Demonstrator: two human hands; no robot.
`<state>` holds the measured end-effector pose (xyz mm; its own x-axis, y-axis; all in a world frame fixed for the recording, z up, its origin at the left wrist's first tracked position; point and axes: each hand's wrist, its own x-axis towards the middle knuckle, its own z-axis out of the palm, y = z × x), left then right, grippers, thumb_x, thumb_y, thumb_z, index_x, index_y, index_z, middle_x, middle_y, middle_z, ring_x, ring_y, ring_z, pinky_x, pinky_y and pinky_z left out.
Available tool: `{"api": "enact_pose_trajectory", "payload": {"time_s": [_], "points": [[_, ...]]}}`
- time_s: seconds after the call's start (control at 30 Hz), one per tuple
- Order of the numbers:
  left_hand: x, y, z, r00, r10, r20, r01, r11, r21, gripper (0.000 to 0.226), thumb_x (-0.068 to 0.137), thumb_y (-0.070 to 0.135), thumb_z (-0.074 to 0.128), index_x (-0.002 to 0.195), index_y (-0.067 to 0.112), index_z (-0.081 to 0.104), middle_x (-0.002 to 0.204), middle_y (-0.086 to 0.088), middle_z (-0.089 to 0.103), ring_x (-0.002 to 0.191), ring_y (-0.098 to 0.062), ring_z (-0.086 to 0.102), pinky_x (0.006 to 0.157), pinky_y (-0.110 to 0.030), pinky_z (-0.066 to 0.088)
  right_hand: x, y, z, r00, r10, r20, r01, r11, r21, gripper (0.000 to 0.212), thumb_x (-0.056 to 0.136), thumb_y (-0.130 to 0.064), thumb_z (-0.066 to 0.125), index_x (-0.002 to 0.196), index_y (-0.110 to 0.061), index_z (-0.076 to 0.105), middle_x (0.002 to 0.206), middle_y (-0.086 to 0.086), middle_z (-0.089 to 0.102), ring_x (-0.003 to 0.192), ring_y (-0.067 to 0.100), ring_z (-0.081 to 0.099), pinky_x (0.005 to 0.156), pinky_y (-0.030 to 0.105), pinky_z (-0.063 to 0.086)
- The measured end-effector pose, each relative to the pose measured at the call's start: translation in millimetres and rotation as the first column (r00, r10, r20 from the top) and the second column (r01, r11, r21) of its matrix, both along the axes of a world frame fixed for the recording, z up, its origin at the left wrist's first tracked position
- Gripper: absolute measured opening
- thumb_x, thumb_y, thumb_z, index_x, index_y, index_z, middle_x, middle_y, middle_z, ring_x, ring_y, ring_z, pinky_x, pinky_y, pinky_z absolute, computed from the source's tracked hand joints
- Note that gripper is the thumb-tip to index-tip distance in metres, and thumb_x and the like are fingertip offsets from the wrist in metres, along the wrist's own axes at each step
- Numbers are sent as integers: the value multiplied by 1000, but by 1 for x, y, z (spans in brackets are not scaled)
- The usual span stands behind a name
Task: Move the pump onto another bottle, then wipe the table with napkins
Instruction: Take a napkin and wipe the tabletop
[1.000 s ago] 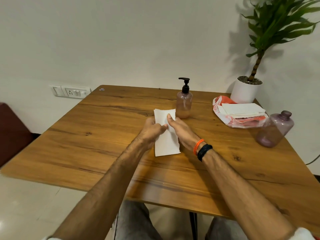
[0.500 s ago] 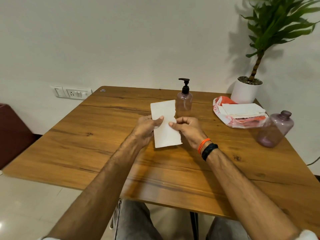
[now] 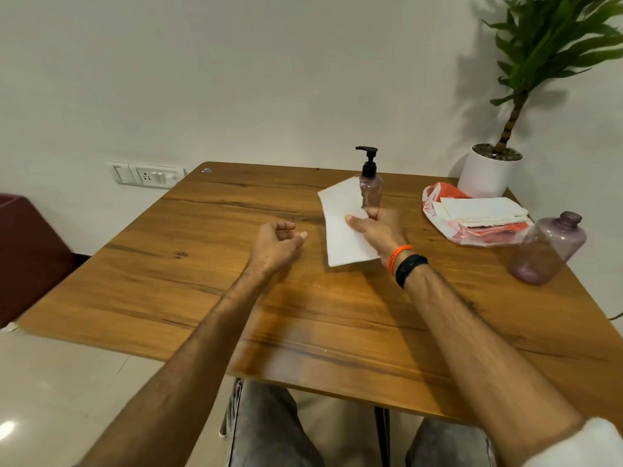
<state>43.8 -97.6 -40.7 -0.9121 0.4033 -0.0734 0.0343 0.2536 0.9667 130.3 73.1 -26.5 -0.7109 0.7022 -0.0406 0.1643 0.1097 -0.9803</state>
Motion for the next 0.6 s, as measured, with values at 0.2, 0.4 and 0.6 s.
{"api": "enact_pose_trajectory", "payload": {"time_s": [0.2,0.4,0.6], "points": [[-15,-41,-32,892,-166,-420,-31,906,-422,35,91,20,61,124,8,59,125,-10,63,116,-23,58,102,-37,45,-15,1,-1,990,-12,140,-115,498,860,25,91,-16,57,110,-24,72,88,8,70,75,22,62,67,27,52],[-17,-50,-60,796,-241,-556,-80,868,-491,31,94,23,54,122,11,60,135,-8,55,127,-26,46,109,-42,34,-22,-2,-36,883,52,467,-447,401,800,23,92,-17,51,106,-16,69,97,16,70,88,34,64,75,38,54],[-19,-50,-68,759,-241,-605,-112,867,-486,33,94,25,51,123,13,60,138,-5,54,128,-24,46,108,-42,35,-35,18,-48,830,163,533,-539,479,693,33,98,-25,46,129,-23,57,125,15,63,111,33,60,97,42,49]]}}
